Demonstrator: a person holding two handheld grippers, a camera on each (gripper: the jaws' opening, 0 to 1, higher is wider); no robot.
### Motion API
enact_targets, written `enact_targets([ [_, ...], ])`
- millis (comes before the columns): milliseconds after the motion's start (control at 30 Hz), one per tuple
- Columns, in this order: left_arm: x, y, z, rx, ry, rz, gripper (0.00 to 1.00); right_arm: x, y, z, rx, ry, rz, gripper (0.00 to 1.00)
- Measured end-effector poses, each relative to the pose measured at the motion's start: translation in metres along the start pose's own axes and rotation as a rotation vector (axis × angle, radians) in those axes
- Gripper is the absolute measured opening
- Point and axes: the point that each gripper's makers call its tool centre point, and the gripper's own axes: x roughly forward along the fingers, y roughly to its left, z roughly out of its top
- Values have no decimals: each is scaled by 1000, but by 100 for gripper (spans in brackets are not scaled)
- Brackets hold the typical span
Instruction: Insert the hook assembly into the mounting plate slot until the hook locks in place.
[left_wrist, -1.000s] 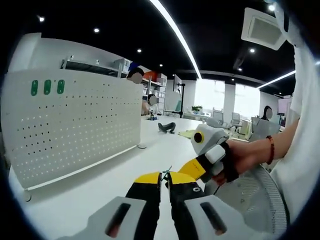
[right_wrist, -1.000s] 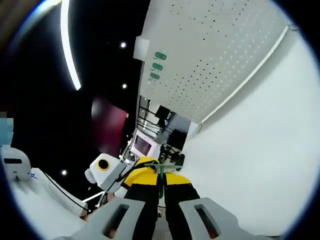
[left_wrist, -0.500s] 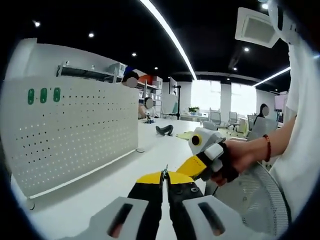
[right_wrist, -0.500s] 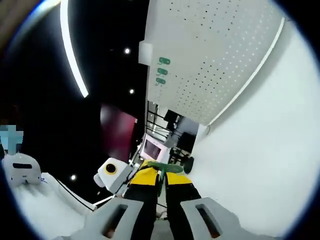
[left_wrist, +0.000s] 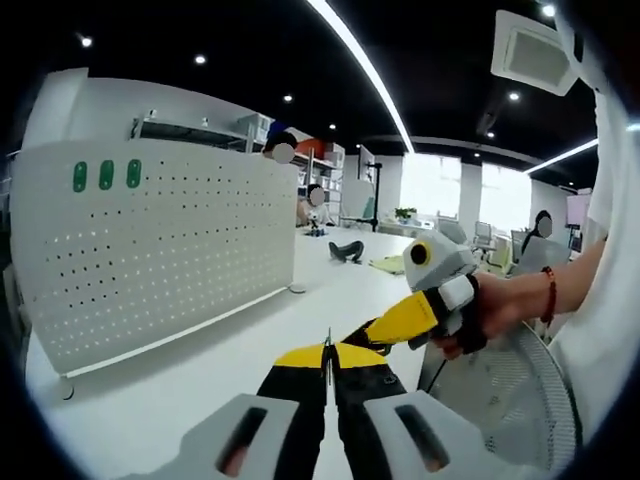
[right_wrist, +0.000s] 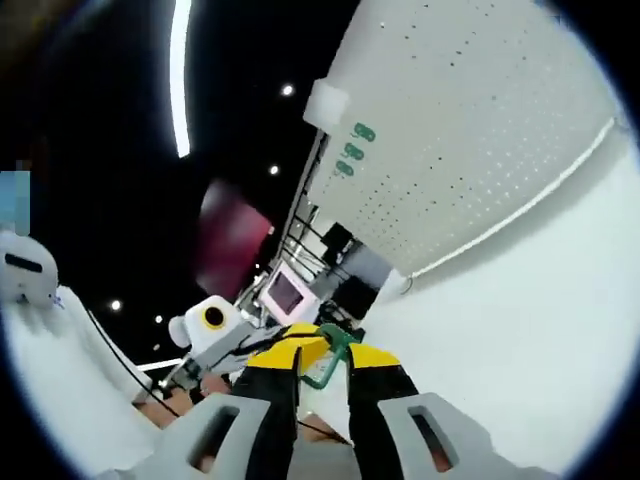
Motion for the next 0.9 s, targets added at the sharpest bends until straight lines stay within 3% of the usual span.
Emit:
enact_targets([
  [133, 0, 3, 0, -20, -3, 24, 2, 6, 3, -13, -94, 70, -22, 21],
  [267, 1, 4, -3, -31, 4, 36, 2, 11, -1, -7, -194, 42, -88, 18],
  [400, 1, 5, -6, -47, 15, 57, 2, 8, -6, -6, -290, 63, -140, 15],
  [567, 1, 6, -10, -79, 27, 75, 2, 7, -6, -1, -316, 61, -164, 8],
  [900, -1, 13, -12, -145, 22, 131, 2, 8, -15, -6, -386, 122, -237, 5],
])
